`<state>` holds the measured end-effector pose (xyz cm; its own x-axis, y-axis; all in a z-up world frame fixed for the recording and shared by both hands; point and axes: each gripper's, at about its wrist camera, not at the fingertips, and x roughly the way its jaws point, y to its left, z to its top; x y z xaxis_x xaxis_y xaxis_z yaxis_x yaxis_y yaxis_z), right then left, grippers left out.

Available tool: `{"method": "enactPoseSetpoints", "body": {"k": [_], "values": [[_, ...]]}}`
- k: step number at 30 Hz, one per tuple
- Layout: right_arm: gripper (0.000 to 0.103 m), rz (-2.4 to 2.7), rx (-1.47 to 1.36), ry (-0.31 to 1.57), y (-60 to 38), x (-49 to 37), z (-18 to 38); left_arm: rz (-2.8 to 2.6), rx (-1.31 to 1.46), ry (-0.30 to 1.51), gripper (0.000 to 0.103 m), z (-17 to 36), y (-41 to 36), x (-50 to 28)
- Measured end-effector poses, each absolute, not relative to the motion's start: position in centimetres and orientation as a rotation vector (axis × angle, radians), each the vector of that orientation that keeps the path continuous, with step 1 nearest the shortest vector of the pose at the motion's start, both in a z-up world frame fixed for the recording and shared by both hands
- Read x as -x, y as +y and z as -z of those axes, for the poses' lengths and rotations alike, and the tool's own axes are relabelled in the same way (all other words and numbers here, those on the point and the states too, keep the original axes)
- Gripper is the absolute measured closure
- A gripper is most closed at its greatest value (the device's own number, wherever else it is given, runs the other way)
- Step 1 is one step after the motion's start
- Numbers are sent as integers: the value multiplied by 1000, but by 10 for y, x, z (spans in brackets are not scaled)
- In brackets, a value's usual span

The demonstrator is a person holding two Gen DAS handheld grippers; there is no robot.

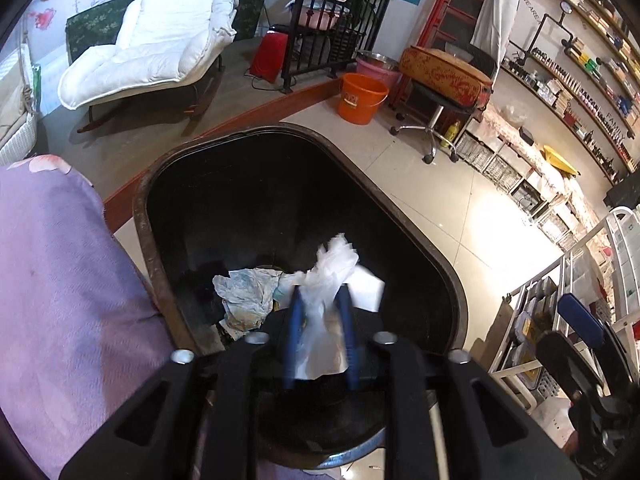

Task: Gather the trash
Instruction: 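Lower the tissue into the bin and open the left tool, then return both tools to the table toward the purple tissue package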

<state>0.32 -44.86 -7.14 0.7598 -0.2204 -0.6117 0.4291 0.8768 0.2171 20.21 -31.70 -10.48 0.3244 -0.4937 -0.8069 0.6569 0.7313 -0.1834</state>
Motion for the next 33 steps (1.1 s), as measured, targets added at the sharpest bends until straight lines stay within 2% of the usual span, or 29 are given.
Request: {"method": "enactPoseSetpoints", "body": {"k": [1, 2, 3, 4, 6, 20, 33], "values": [[27, 364, -362, 612, -449, -2, 72, 761, -193, 982, 58, 104, -318, -202], [27, 365, -371, 611, -449, -2, 72, 764, -195, 976, 49, 104, -319, -202], [26, 367, -373, 610, -449, 1, 73, 766, -196, 961, 37, 102, -321, -201], [26, 370, -372, 610, -450, 2, 73, 769, -199, 943, 30, 100, -321, -200], [26, 379, -377, 608, -451, 4, 73, 770, -214, 921, 25, 98, -322, -199], [20, 385, -400, 566, -453, 9, 62, 767, -184, 881, 22, 83, -300, -188], [18, 260, -395, 588, -424, -12, 54, 626, -120, 789, 21, 68, -216, -155]]}}
